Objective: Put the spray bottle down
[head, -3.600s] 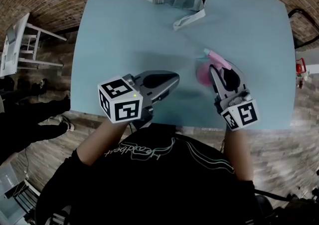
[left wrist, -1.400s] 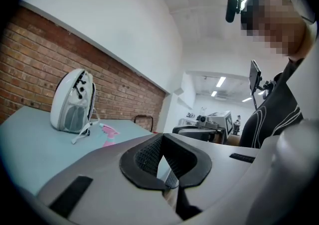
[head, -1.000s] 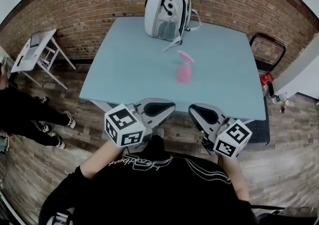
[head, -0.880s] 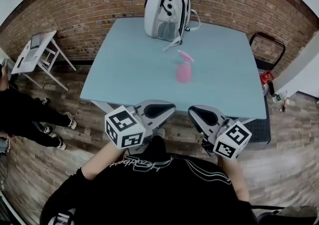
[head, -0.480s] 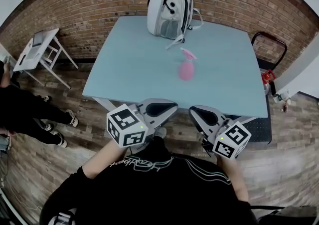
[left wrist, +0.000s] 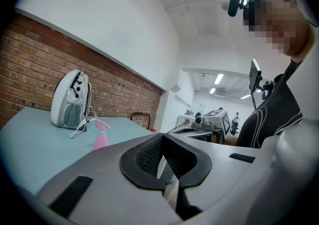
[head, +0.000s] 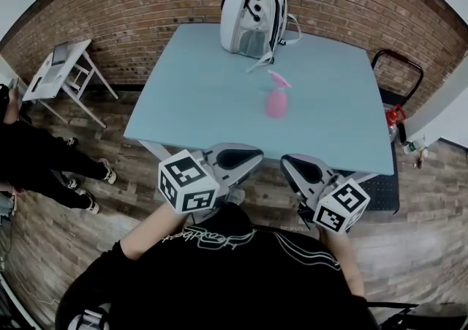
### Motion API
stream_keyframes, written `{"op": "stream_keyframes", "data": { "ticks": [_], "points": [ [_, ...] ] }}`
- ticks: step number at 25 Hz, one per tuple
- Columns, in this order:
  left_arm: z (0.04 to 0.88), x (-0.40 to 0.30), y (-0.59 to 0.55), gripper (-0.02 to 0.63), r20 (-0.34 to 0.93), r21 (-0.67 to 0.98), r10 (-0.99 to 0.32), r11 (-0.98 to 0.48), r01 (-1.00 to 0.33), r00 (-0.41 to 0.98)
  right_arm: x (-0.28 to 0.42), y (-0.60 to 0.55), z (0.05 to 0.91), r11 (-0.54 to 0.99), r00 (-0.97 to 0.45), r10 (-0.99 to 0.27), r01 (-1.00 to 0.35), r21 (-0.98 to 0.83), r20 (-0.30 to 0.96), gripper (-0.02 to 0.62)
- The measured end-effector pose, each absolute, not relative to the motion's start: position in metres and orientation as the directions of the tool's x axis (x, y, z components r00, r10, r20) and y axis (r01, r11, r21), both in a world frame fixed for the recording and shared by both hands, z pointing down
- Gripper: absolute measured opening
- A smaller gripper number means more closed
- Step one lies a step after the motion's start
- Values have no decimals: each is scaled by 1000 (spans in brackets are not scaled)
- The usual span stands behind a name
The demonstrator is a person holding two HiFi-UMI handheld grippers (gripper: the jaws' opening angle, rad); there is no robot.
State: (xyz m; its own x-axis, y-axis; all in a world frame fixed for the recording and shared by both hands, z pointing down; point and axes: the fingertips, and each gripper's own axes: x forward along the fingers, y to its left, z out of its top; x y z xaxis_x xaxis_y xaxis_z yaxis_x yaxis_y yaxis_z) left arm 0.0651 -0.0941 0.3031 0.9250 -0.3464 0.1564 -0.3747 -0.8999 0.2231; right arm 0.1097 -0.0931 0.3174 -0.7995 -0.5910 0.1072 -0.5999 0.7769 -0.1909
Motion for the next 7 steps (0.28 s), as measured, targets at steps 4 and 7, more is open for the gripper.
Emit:
{"op": "stream_keyframes", "data": {
  "ticks": [4,7],
  "points": [
    [305,65,-95,8,157,223,-344,-901,-373,926,112,-95,316,773,-795,-598,-606,-188,100,15],
    [306,67,-95,8,158,224,-340,-902,-369,927,114,-95,317,771,-792,-602,-609,-187,99,15]
  ]
}}
